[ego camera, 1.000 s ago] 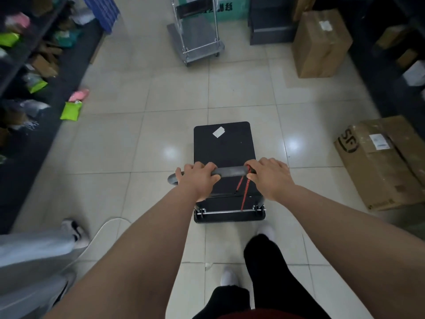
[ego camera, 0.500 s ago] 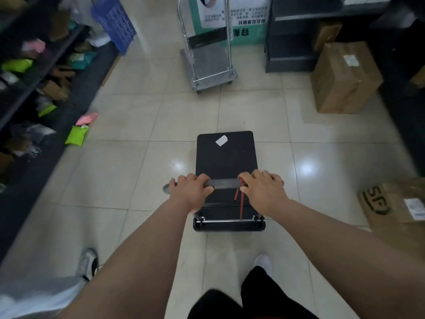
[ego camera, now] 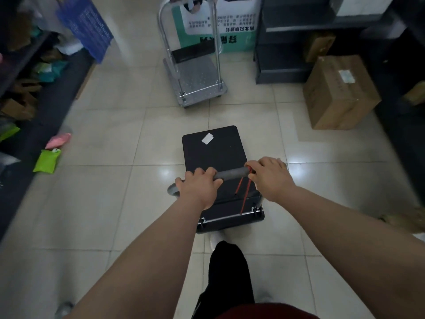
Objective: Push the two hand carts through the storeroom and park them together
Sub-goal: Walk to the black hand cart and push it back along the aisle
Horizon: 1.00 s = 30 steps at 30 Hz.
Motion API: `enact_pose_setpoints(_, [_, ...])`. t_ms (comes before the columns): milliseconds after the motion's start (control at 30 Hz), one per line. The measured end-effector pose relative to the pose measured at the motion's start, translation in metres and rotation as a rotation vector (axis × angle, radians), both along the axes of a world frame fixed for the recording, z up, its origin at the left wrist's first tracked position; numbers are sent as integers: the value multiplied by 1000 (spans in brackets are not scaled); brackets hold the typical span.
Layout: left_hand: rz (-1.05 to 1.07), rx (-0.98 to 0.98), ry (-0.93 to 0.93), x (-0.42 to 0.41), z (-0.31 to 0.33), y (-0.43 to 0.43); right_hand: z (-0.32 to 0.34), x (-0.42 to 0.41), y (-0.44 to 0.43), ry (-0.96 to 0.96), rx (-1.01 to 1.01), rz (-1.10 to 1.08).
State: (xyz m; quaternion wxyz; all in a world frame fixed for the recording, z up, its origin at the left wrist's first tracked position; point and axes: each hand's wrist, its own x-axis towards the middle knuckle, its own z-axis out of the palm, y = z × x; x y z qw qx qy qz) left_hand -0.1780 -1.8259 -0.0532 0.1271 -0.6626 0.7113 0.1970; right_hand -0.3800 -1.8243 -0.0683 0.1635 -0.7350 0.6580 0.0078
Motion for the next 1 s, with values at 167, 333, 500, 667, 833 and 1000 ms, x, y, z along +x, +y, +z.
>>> enact_pose_setpoints(167, [7, 12, -3, 16, 0, -82, 2, 18, -84, 1, 43, -10])
enact_pose_setpoints(333, [24, 27, -32, 42, 2, -135, -5, 43, -136, -31, 21, 3])
enact_pose_setpoints(500, [71, 42, -37, 60, 4, -169, -1, 60, -181, -31, 30, 70])
enact_pose_setpoints(667, [118, 43, -23, 67, 5, -183, 4, 68, -199, -8, 29, 116])
enact_pose_setpoints(833, [124, 39, -32, 72, 3, -195, 5, 71, -211, -12, 56, 133])
enact_pose_setpoints(1000, [134, 81, -11, 72, 5, -202, 8, 69, -215, 23, 69, 156])
